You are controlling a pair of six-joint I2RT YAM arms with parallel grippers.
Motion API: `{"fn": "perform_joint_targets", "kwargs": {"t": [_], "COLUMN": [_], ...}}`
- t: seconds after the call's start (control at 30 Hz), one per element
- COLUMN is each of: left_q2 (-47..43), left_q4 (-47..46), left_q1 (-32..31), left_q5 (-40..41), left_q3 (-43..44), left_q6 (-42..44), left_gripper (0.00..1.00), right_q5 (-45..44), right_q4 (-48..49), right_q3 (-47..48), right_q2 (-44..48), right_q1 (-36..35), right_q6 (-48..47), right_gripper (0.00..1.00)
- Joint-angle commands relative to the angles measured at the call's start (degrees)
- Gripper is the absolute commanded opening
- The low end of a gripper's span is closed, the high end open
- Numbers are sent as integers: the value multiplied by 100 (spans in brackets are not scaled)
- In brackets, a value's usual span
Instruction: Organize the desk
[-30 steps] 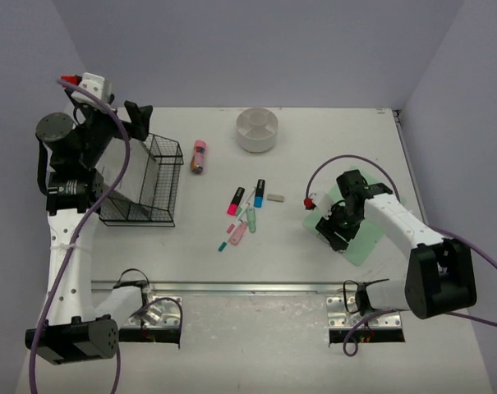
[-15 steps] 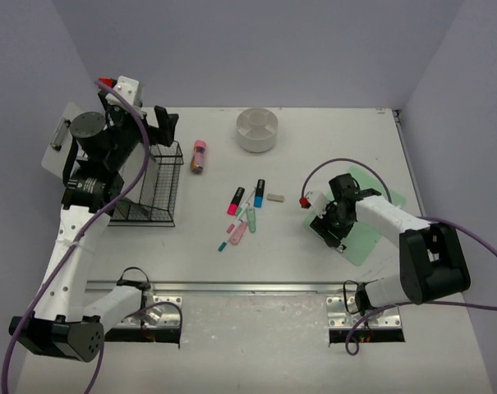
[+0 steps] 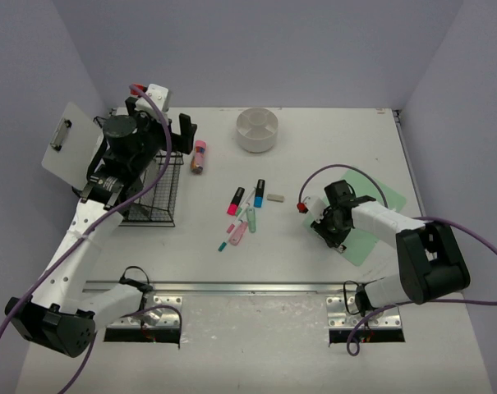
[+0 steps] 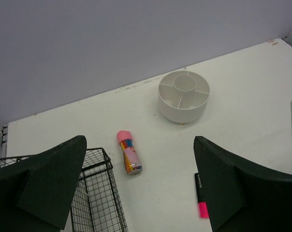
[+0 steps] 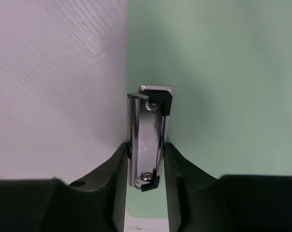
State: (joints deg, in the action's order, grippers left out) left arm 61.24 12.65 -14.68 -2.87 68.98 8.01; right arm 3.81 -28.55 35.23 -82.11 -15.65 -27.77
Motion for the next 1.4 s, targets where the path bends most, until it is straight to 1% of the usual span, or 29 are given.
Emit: {"fn": "perform_joint_targets", "kwargs": {"t": [0.0, 0.1, 0.13, 0.17, 0.3, 0.4, 0.5, 0.6, 0.73, 0.77, 0.83, 0.9, 1.0, 1.07, 1.27, 1.33, 1.37], "left_q2": [78, 137, 167, 196, 204, 133, 177, 357, 573, 573, 617, 611, 539, 503, 485, 544, 590], "left_q4": [-206, -111, -68, -21, -8, -271, -456, -477, -535, -536, -579, -595, -641, -643, -885, -1021, -1058], "left_q1": [-271, -466, -553, -637, -913, -1036, -1120, -1162, -1177, -1177, -1177, -1177, -1177, -1176, -1174, -1223, -1260], "left_q5": [60, -46, -61, -85, -126, -170, -237, -422, -530, -522, -521, -513, -513, -559, -746, -868, -967], "left_q3": [-57, -78, -79, -85, -183, -328, -337, -63, 386, 388, 633, 728, 714, 669, 608, 644, 707], "left_q6": [-327, -453, -482, -512, -640, -818, -1257, -1525, -1654, -1654, -1695, -1724, -1750, -1787, -2220, -2429, -2580], "left_gripper": [91, 91, 91, 91, 91, 91, 91, 91, 91, 91, 91, 91, 91, 91, 89, 89, 88], "right_q5": [-162, 213, 427, 629, 1356, 1798, 2090, 2326, 2547, 2580, 2583, 2589, 2564, 2378, 1198, 1045, 992], "right_q4": [280, -82, -273, -476, -1125, -1354, -1410, -1364, -1171, -1170, -728, -298, 231, 703, 1089, 997, 898], "right_q3": [-78, 381, 570, 760, 1559, 2209, 2917, 3541, 4262, 4264, 4507, 4492, 4415, 4325, 4305, 4342, 4368], "right_q2": [-281, -332, -325, -296, -130, -16, 26, 64, 99, 99, 256, 447, 660, 848, 1048, 1027, 985], "right_q1": [-25, -26, -26, -26, -26, -26, -26, -26, -18, -17, -17, -9, 35, 53, 108, 204, 298], "right_q6": [238, 562, 683, 796, 1244, 1720, 2116, 2546, 3163, 3164, 3620, 4066, 4775, 5262, 6946, 7478, 7935], "right_gripper": [20, 5, 2, 0, 0, 0, 0, 0, 0, 0, 0, 0, 0, 0, 0, 0, 0]}}
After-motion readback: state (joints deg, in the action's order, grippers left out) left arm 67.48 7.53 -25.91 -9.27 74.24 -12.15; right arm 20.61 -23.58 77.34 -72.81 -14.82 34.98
